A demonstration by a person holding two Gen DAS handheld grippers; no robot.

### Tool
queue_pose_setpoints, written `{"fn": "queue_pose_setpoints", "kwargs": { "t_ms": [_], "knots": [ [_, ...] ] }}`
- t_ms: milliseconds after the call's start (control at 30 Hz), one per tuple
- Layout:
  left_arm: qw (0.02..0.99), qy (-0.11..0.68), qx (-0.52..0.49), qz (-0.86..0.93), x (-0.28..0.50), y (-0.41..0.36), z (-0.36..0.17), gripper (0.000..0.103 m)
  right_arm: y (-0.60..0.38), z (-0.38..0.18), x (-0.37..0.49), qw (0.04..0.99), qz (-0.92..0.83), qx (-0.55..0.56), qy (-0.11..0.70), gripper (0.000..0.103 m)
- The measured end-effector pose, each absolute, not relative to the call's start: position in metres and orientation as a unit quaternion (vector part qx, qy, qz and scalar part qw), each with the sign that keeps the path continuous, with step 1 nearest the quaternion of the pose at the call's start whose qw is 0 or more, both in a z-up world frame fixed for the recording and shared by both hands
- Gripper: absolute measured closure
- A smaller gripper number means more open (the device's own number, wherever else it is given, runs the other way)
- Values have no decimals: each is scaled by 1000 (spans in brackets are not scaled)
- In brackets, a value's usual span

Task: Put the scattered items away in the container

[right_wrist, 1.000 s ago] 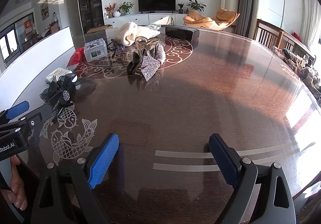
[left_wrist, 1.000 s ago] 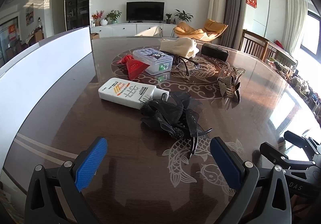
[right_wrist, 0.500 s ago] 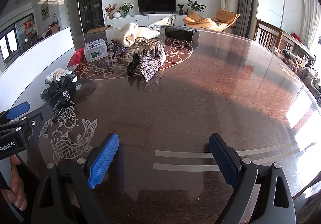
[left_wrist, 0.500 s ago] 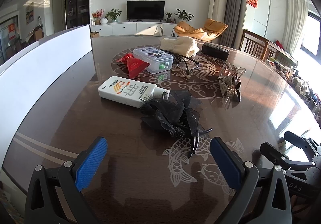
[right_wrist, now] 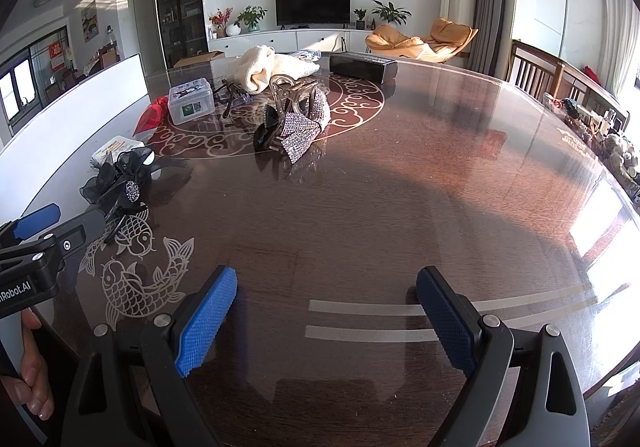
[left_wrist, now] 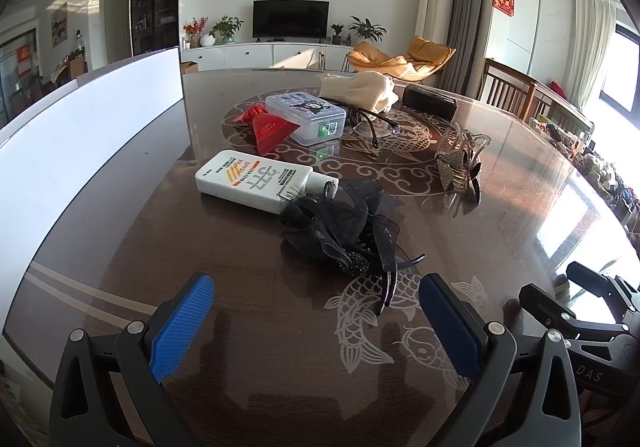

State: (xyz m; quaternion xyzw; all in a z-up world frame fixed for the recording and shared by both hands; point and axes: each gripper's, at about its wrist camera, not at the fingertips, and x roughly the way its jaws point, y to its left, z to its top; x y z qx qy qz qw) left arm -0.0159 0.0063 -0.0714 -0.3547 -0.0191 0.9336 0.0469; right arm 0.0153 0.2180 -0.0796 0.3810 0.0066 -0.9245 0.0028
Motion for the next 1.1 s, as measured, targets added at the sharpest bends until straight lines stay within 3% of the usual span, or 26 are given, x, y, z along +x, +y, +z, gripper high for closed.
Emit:
{"fn": "queue_pose_setpoints", "kwargs": {
  "t_ms": [1100],
  "knots": [
    [47, -21, -355, 934, -17, 5, -74, 0, 218, -78, 17, 3, -926, 379, 6, 11]
  ]
}}
